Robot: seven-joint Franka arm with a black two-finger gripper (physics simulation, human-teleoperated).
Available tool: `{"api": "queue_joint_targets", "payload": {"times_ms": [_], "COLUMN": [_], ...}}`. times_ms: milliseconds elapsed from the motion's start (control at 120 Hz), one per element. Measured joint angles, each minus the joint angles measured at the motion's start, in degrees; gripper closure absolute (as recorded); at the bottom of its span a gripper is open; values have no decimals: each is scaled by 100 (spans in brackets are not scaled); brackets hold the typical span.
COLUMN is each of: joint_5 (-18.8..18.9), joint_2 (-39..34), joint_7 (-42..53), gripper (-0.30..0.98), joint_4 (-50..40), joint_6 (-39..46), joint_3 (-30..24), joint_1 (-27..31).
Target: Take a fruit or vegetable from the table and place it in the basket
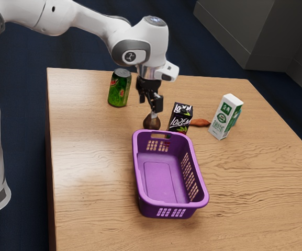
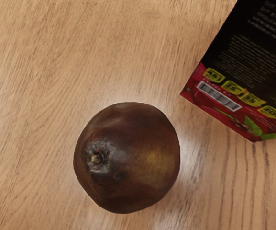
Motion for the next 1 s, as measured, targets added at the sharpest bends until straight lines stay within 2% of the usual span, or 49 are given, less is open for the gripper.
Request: {"api": "queue_joint_targets", "payload": {"times_ms": [433,1000], "joint_5": [-186,-349], "joint_2": [88,610], "joint_7": [892,1409], "gripper": [0,0], "joint_4": [-425,-421], "joint_6": [719,1326], "joint_3": [0,0], "joint_1": [232,233]}}
